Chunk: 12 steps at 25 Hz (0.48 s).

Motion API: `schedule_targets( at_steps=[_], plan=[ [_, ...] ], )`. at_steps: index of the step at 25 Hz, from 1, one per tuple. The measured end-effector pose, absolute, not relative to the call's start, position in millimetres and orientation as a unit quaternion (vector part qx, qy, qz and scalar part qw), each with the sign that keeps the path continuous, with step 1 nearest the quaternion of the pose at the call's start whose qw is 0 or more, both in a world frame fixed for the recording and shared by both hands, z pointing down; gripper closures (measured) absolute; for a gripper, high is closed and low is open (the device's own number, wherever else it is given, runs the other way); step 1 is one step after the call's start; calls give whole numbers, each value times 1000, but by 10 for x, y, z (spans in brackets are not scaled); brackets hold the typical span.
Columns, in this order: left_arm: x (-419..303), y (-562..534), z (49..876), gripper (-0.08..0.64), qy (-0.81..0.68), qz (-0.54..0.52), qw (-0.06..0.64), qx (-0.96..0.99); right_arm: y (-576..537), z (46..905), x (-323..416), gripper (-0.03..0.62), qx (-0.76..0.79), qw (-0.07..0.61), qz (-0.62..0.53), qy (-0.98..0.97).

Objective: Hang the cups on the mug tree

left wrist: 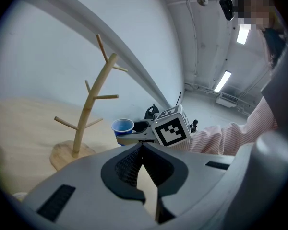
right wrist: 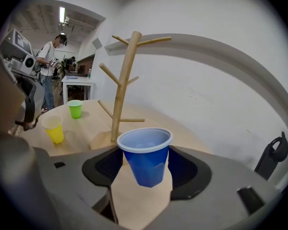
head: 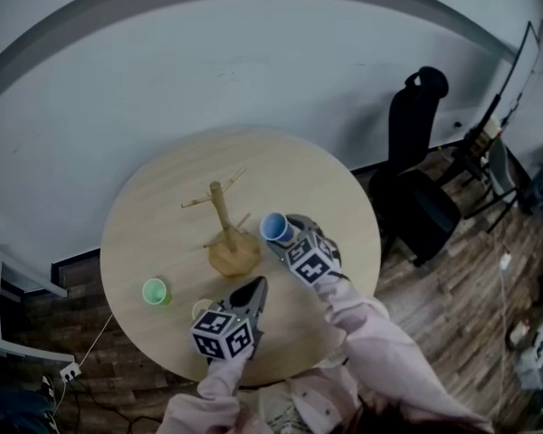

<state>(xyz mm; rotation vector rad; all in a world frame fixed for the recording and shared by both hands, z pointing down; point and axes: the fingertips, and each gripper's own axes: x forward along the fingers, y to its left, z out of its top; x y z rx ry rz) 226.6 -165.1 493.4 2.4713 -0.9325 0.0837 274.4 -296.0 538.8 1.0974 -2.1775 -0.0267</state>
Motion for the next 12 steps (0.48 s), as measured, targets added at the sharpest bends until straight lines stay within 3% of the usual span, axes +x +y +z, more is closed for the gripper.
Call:
schedule_targets(
  at_steps=[12],
  plan=[
    [2178, -1767, 4955, 558, -347, 25, 255, 902, -3195, 5483, 2678, 309, 396, 391, -34, -830]
  ],
)
